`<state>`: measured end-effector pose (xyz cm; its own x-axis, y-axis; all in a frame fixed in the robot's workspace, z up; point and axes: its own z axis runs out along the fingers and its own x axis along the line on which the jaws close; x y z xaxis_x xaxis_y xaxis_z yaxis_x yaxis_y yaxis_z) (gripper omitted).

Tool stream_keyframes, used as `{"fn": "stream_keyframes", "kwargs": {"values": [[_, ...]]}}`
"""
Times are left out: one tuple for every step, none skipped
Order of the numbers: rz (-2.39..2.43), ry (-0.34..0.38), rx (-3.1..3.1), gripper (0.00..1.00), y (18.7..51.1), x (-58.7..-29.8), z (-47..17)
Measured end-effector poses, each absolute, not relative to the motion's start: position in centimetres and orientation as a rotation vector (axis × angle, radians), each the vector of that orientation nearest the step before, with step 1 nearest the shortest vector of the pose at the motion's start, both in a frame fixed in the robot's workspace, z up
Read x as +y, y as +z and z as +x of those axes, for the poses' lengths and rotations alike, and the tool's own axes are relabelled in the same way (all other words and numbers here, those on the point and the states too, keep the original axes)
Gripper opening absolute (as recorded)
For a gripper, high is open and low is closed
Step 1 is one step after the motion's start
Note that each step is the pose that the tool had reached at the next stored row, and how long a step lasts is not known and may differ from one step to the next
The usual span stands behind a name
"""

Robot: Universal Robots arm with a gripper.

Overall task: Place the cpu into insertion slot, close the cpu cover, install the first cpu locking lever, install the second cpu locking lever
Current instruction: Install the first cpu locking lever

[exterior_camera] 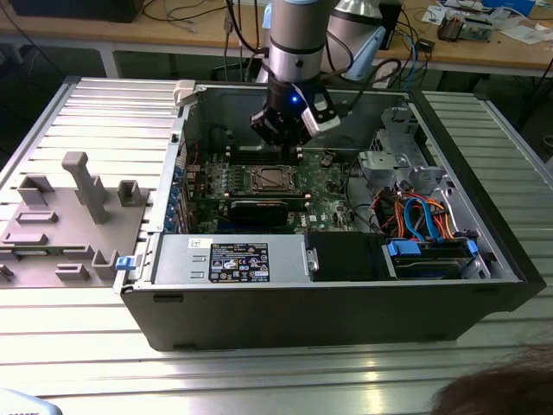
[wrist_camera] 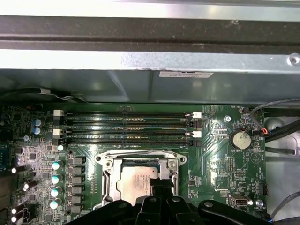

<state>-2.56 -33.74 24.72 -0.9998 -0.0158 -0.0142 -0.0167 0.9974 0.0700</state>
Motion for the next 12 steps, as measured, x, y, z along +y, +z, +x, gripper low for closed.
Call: {"fn": "stream_keyframes", "kwargs": {"values": [[-0.025,0.11,3.126,0.11,24.8,-33.7,-2.6],[-0.025,0.11,3.126,0.11,24.9,-33.7,-2.6],[-0.025,0.11,3.126,0.11,25.0,-33.7,-2.6],[-0.025,0.11,3.126,0.11,25.1,-33.7,-2.6],[-0.025,0.11,3.126,0.11,25.1,-33.7,-2.6],[-0.025,0.11,3.126,0.11,25.2,-33.7,-2.6],[-0.025,0.11,3.126,0.11,25.3,-33.7,-2.6],[-0.025,0.11,3.126,0.11,25.4,-33.7,-2.6],[-0.025,0.11,3.126,0.11,25.6,-33.7,-2.6],[-0.025,0.11,3.126,0.11,25.8,-33.7,-2.6],[-0.025,0.11,3.126,0.11,26.0,-33.7,-2.6],[-0.025,0.11,3.126,0.11,26.1,-33.7,-2.6]]}}
